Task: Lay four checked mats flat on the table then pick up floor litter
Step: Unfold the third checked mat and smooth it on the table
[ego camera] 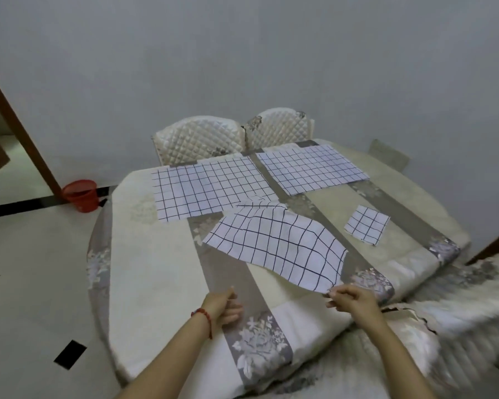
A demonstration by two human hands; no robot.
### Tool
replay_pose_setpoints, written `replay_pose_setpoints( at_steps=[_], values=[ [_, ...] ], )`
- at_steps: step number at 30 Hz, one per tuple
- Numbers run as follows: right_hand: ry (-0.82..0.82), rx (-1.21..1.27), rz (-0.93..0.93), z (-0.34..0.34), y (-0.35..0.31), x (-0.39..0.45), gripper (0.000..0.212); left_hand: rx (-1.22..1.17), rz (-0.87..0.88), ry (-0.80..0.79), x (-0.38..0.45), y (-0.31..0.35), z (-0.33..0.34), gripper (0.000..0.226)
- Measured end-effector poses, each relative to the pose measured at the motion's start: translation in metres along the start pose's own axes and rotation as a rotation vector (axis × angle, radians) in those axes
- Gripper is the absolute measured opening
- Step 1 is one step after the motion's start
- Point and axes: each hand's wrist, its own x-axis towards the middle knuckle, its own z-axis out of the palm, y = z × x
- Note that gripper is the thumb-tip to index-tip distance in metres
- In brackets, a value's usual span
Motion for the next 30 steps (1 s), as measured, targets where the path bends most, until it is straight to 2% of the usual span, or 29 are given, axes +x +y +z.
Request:
replay_pose_setpoints(
  at_steps=[5,9,13,18,22,26,30],
  values=[
    [0.026,0.017,-0.006,0.015,0.009,-0.008,0.016,-0.074,-0.179,-0.348,-0.004,-0.020,0.076,0.045],
    [0.039,0.023,-0.028,0.016,0.011,-0.016,0.013,-0.325,-0.229,-0.492,-0.010,-0.019,0.117,0.056],
    [0.026,0.036,-0.041,0.008,0.011,-0.024,0.021,-0.610,-0.131,-0.457,-0.008,-0.002,0.132,0.047],
    [-0.009,0.038,-0.032,-0.005,0.012,-0.031,0.026,-0.570,-0.098,-0.299,0.018,0.031,0.111,0.043],
    [-0.034,0.043,-0.012,-0.014,0.014,-0.031,0.024,-0.539,0.020,-0.168,0.042,0.054,0.078,0.044],
    [-0.044,0.035,0.017,-0.016,0.014,-0.027,0.025,-0.687,0.078,-0.128,0.058,0.069,0.040,0.046],
    [-0.092,-0.008,0.035,-0.009,0.010,-0.022,0.022,-0.743,0.161,-0.082,0.048,0.065,0.013,0.035]
  ],
)
